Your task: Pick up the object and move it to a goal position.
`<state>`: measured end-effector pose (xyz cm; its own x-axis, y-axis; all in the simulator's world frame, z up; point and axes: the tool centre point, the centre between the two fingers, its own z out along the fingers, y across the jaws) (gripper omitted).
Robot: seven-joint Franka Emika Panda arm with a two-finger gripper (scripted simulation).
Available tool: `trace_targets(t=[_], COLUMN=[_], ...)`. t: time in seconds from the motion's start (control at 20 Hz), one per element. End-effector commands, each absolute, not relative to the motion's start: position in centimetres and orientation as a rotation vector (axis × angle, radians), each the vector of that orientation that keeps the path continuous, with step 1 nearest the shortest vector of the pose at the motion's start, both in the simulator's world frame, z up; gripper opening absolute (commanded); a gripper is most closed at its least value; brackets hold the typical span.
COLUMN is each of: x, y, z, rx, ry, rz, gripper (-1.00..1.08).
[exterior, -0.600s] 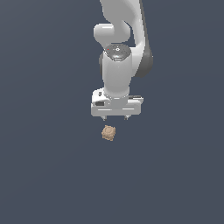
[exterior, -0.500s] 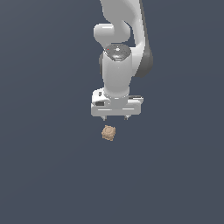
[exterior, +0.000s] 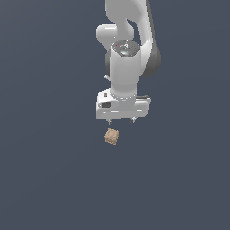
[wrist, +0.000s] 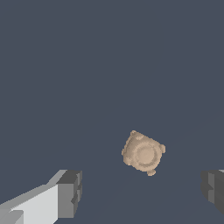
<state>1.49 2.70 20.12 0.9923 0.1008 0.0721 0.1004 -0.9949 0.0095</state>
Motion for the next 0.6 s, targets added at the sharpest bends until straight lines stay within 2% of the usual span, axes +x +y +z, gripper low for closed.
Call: trace_targets(t=[0.0,0.55], x=[1.5,1.1], y=[2.7,1.3], z=[20.1,16.4], rx=[3.129,3.144], ry=[0.157,-0.077], rz=[0.113,0.076], gripper=[1.0,1.0])
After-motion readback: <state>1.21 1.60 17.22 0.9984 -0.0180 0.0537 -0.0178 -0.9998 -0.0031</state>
